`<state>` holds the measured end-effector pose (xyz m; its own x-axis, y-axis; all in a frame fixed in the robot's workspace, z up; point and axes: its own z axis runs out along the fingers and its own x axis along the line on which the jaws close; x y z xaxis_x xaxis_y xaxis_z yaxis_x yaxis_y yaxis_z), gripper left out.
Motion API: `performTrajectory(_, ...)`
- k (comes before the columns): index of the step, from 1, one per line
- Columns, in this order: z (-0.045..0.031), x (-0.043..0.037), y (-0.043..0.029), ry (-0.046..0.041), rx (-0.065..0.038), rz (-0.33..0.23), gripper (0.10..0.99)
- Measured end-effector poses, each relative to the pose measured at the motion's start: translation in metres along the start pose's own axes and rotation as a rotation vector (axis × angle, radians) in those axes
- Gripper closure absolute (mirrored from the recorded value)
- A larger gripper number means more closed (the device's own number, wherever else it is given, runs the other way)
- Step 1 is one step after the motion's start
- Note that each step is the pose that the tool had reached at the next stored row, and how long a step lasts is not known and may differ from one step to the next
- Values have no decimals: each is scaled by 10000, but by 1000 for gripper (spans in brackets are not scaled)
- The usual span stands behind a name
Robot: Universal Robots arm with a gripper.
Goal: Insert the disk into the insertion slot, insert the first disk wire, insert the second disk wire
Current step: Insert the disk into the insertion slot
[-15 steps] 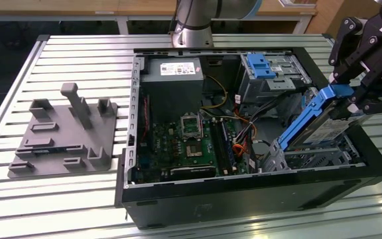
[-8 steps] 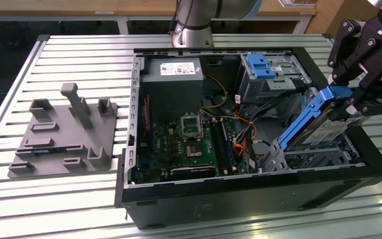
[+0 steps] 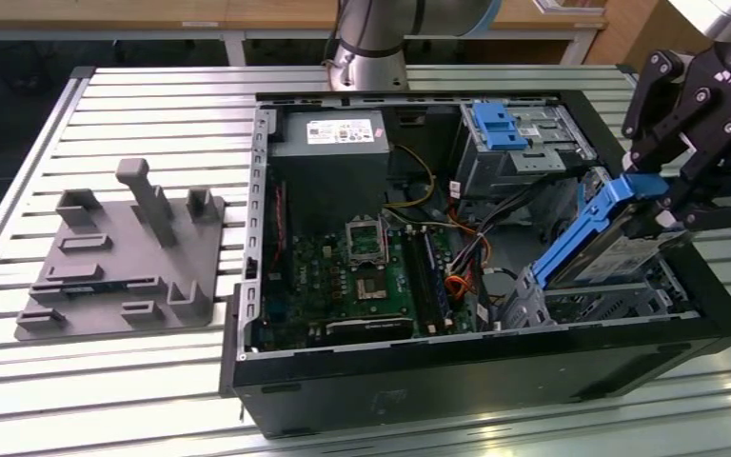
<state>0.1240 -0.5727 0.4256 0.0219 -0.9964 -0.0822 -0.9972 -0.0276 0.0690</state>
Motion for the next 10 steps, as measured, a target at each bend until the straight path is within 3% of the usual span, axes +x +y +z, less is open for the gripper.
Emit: performTrajectory(10, 172, 28, -21, 0, 0, 0, 722)
